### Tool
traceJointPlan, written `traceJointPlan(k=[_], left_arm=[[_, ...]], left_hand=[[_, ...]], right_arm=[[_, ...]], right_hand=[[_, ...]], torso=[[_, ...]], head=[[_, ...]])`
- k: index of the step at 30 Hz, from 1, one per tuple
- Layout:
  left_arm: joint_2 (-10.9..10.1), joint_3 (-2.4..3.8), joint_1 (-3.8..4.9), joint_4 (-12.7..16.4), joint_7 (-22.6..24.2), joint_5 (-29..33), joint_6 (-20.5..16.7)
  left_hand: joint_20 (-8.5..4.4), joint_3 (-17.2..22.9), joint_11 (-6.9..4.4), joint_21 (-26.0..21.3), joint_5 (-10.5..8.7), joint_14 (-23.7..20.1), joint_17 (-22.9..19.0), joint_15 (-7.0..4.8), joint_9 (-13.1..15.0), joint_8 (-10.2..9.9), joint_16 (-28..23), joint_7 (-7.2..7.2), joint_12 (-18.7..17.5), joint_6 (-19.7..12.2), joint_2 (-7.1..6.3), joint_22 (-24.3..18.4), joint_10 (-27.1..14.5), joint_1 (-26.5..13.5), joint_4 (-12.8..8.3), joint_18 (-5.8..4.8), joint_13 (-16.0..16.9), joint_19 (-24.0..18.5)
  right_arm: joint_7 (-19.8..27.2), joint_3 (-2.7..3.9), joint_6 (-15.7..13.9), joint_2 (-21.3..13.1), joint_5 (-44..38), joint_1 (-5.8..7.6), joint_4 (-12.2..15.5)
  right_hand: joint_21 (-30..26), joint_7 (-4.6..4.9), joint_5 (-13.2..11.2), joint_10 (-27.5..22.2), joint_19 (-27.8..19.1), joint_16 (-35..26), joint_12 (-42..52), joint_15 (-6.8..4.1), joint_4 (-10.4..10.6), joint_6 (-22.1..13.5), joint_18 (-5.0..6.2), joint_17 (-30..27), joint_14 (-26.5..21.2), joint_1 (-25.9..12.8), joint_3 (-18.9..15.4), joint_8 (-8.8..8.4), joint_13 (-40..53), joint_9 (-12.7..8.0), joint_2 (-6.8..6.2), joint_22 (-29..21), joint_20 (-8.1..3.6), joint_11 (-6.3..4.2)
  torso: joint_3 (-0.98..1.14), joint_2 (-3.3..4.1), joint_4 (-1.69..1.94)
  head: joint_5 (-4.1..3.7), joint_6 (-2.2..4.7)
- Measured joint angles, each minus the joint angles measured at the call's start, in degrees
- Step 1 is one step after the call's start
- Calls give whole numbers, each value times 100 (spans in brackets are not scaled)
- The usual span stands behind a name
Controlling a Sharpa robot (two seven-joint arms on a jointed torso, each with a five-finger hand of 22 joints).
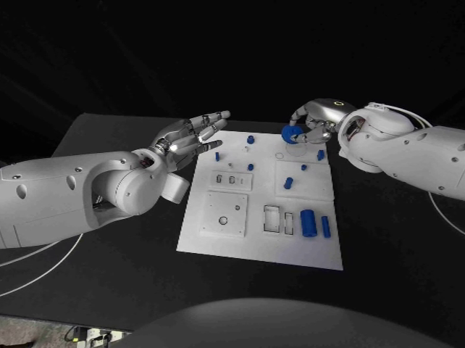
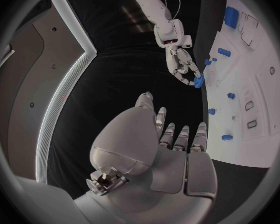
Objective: Assemble the parts on the task board
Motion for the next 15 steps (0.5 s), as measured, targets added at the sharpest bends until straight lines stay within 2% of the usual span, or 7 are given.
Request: traceJointPlan(k=[6,15], left_arm=[[5,0,-2,-25,-1,0,2],[6,0,-3,-38,0,0,2]], left_hand=[[0,0,10,0,0,0,0,0,0,0,0,0,0,0,19,0,9,19,0,0,0,0],[0,0,9,0,0,0,-1,0,0,0,0,0,0,0,19,-1,9,19,0,0,0,0]], right_arm=[[18,8,17,123,23,11,85],[28,17,148,522,50,20,57]], right_hand=[[0,3,25,0,0,0,0,0,0,-2,0,0,0,0,0,-6,0,0,0,0,0,0],[0,29,25,-5,0,0,0,13,16,10,-1,-1,13,0,16,-24,0,-20,0,-1,0,37]], torso=[[-1,2,0],[-2,1,7]], head=[[-10,0],[-26,0]])
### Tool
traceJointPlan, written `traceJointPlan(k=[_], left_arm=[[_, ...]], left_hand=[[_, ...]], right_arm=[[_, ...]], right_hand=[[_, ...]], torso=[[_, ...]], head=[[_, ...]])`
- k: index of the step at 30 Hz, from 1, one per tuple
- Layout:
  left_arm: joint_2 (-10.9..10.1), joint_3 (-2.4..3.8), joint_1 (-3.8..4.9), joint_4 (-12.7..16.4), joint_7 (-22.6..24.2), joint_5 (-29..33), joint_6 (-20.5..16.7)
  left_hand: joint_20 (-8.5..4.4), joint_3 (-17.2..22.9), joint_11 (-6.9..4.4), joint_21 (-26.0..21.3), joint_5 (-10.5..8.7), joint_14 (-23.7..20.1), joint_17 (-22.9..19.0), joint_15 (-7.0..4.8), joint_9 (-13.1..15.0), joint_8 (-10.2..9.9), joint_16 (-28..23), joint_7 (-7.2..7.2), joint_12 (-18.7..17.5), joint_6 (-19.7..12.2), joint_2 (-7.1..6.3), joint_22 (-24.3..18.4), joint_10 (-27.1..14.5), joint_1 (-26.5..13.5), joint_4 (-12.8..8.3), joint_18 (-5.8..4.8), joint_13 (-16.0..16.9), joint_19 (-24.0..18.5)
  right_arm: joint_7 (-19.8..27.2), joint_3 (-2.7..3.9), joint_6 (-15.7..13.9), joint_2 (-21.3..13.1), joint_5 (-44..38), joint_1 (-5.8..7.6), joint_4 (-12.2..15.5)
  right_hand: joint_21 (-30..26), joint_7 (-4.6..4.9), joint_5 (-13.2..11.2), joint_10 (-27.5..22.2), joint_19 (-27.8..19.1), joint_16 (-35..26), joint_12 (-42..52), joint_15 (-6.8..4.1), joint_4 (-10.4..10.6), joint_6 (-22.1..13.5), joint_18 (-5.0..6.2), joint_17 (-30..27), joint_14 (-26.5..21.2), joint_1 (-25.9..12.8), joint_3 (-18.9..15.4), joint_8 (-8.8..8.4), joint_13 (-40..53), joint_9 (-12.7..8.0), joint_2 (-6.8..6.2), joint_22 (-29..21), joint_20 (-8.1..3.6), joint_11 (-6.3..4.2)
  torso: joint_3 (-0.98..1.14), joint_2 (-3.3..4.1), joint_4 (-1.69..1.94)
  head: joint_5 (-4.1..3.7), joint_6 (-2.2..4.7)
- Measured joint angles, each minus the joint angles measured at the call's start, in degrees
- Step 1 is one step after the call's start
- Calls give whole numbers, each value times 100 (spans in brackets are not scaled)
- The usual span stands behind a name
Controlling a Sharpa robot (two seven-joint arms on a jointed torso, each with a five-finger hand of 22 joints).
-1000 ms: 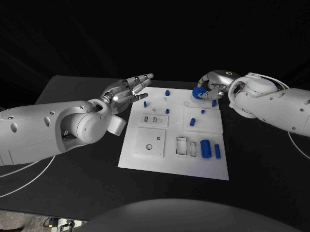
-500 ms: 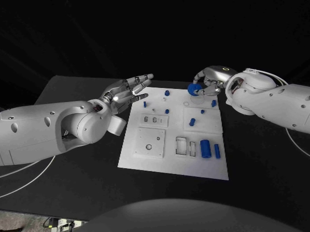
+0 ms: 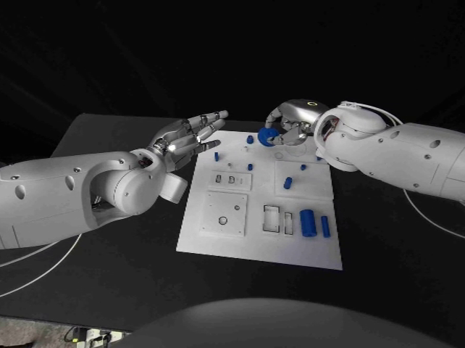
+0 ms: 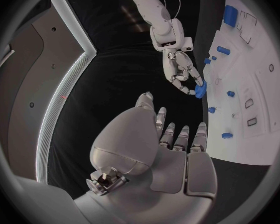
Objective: Assemble the parts on the task board
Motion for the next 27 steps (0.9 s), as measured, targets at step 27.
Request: traceJointPlan(k=[27], left_arm=[[13,0,-17,-18,7,0,2]], left_hand=[[0,0,0,0,0,0,-1,0,0,0,0,0,0,0,0,-1,0,0,0,0,-1,0]], right_arm=[[-4,4,559,886,13,-113,-671]], right_hand=[[0,9,21,0,22,0,0,30,-48,-11,1,4,-13,24,83,-177,0,-99,-24,4,21,-1]], torso=[[-1,8,-1]], head=[[9,0]])
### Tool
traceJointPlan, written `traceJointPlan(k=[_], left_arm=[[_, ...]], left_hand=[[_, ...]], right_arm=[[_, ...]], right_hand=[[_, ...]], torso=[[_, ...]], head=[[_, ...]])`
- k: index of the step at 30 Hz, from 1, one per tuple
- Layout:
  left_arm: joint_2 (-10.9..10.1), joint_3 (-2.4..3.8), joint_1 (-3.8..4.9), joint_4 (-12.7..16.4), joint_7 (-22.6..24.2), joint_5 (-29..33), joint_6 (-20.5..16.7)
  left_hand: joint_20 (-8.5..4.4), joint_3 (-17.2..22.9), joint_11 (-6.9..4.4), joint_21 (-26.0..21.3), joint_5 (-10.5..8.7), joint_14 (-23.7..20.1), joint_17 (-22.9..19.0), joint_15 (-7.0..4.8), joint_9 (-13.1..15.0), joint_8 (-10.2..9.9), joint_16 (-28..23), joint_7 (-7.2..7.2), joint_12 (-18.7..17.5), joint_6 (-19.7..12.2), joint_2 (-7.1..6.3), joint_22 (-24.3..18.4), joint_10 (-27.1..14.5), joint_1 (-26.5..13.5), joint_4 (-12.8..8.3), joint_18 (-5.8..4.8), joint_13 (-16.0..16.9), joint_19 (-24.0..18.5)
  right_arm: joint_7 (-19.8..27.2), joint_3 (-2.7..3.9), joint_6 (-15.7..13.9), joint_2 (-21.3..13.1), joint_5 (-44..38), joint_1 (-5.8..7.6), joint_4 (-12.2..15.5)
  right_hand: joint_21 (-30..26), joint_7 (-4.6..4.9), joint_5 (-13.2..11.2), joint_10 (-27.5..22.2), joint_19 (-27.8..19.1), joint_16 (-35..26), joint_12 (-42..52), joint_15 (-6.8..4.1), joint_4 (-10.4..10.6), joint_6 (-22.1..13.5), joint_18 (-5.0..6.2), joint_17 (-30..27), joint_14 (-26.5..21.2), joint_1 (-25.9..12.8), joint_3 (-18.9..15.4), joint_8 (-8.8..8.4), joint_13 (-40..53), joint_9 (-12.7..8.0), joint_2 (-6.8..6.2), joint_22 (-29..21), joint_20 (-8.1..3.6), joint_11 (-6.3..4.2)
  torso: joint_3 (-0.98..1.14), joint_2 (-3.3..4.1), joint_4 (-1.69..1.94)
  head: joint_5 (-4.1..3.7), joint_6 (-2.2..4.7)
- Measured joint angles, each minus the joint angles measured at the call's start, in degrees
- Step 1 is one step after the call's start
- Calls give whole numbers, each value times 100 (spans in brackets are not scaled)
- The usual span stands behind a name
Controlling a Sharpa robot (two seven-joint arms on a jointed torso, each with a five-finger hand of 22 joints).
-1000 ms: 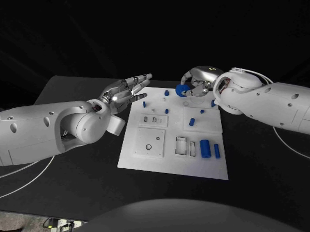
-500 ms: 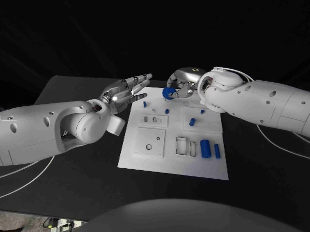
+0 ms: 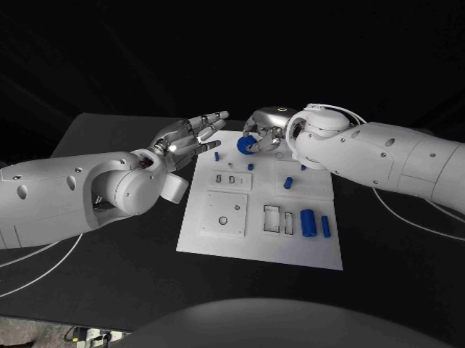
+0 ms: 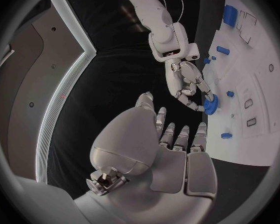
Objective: Assemble the parts on the task board
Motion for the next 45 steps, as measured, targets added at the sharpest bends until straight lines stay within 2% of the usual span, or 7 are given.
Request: traceJointPlan(k=[13,22,32,38,45], left_arm=[[-7,0,-5,19,4,0,0],[-19,0,-6,41,5,0,1],[-17,0,-6,46,5,0,1],[-16,0,-6,46,5,0,3],[-16,0,-6,46,3,0,5]], left_hand=[[0,0,0,0,0,0,0,0,0,0,0,22,0,21,0,0,0,0,0,0,0,0],[0,0,0,0,0,0,4,0,0,0,0,22,0,22,0,1,0,0,0,0,0,0],[0,0,0,22,0,0,4,0,0,0,0,22,0,21,0,5,0,0,0,0,0,0],[0,0,0,22,0,0,3,0,0,0,0,21,0,21,0,5,0,0,0,0,0,0],[0,0,21,22,0,20,3,20,0,0,22,21,0,21,0,5,21,0,0,0,6,0]], right_arm=[[-33,1,180,162,-13,-92,-231],[-33,20,150,248,-15,-144,-365],[-35,15,40,263,-34,-182,-398],[-64,8,39,268,-57,-197,-407],[-94,5,44,266,-77,-207,-416]], right_hand=[[-45,26,0,17,-3,0,0,0,-8,-27,0,-1,0,3,38,-91,0,-62,3,-1,3,17],[-56,44,-1,-5,-21,0,0,21,15,-87,0,-2,22,42,94,-212,0,-158,42,-2,21,38],[-77,42,-62,-4,-21,0,0,21,17,-289,0,-2,22,58,174,-457,0,-378,60,-2,21,38],[-77,14,-125,-4,-21,0,0,21,22,-611,0,-3,22,78,211,-464,0,-654,79,-3,21,37],[-77,9,-125,-4,-21,0,0,21,32,-670,0,-3,22,78,220,-464,0,-749,79,-3,20,37]], torso=[[0,-3,-3],[3,-4,-4],[1,-3,-8],[1,-4,-10],[1,-4,-10]], head=[[29,0],[55,0],[71,0],[65,0],[66,0]])
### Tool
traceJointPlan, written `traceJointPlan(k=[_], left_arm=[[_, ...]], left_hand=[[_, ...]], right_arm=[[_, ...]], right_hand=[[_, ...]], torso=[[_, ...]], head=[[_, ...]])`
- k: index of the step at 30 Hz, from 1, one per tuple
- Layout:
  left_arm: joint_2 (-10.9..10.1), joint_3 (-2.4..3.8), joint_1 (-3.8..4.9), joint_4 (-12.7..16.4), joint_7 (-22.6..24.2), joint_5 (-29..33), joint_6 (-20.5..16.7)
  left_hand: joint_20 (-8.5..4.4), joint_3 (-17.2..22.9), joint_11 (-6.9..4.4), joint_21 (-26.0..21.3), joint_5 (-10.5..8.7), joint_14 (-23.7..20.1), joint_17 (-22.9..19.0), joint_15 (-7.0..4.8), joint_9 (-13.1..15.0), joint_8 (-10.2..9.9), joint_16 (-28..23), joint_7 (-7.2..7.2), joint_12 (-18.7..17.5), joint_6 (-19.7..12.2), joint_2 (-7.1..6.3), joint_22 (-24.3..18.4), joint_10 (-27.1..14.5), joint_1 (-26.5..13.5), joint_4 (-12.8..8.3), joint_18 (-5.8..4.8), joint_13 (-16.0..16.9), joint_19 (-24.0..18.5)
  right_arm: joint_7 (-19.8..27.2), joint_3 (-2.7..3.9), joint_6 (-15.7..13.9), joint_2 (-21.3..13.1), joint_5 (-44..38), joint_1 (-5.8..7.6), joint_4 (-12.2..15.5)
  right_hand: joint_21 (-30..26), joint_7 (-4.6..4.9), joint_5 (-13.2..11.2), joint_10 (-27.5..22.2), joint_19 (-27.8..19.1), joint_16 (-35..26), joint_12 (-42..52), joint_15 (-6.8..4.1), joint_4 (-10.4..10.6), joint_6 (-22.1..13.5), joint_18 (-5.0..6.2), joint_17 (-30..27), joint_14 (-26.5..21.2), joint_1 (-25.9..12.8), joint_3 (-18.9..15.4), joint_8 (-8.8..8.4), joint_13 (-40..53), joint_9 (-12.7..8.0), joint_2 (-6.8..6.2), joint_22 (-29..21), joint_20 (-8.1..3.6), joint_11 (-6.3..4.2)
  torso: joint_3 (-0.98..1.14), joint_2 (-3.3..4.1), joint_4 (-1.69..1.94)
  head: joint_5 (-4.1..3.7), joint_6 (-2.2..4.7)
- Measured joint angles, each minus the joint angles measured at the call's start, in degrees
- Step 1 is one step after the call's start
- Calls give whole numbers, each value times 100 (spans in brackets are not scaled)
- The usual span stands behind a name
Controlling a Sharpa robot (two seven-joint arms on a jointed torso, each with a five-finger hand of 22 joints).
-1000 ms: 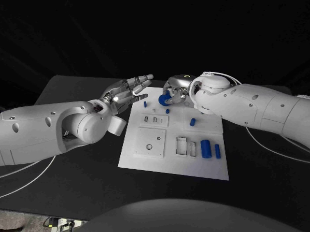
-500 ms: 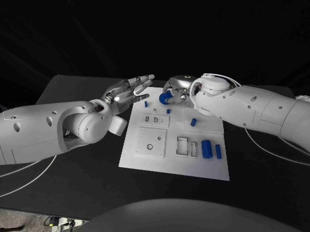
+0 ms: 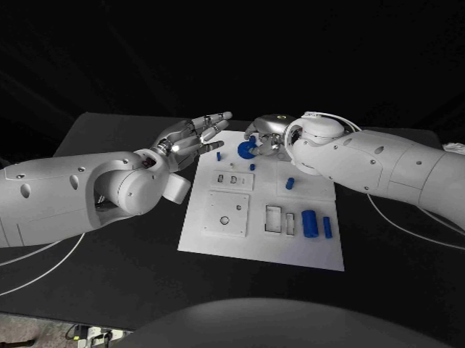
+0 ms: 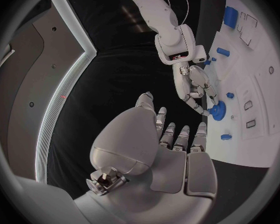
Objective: Assemble the parts on the task board
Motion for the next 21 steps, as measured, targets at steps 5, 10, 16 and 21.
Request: traceJointPlan(k=[5,10,16,21], left_arm=[[3,0,0,0,0,0,1],[2,0,0,0,0,0,2],[4,0,0,-8,0,0,3],[3,0,-1,-8,0,0,6]], left_hand=[[0,0,0,0,0,0,0,0,0,0,0,0,0,0,0,0,0,0,0,0,0,0],[0,0,0,0,0,0,5,0,0,21,0,0,0,0,0,-1,0,0,0,0,0,0],[0,0,0,0,0,0,4,0,0,21,0,0,0,0,0,-1,0,0,0,0,-1,0],[0,0,0,0,0,0,4,0,0,21,0,13,0,13,0,-1,0,0,0,0,-1,0]], right_arm=[[-5,0,-6,-34,-6,0,15],[3,0,-37,-111,-4,-1,60],[30,0,-117,-216,9,-5,130],[103,-3,-330,-488,26,12,368]], right_hand=[[0,-12,-101,0,0,0,0,0,0,-65,0,0,0,0,0,0,0,-85,0,0,0,0],[0,7,-393,0,0,0,0,0,23,-84,0,-1,0,-1,-31,0,0,-211,-1,-1,0,0],[-22,5,-655,0,0,0,0,0,64,-82,0,-1,0,-32,-133,0,0,-312,-32,-1,0,0],[-22,-103,-888,2,0,0,0,-3,114,31,0,-1,-3,-86,-227,18,5,-377,-23,-1,0,-42]], torso=[[1,0,3],[1,0,1],[2,0,-3],[2,0,-6]], head=[[0,0],[7,0],[5,0],[-19,0]])
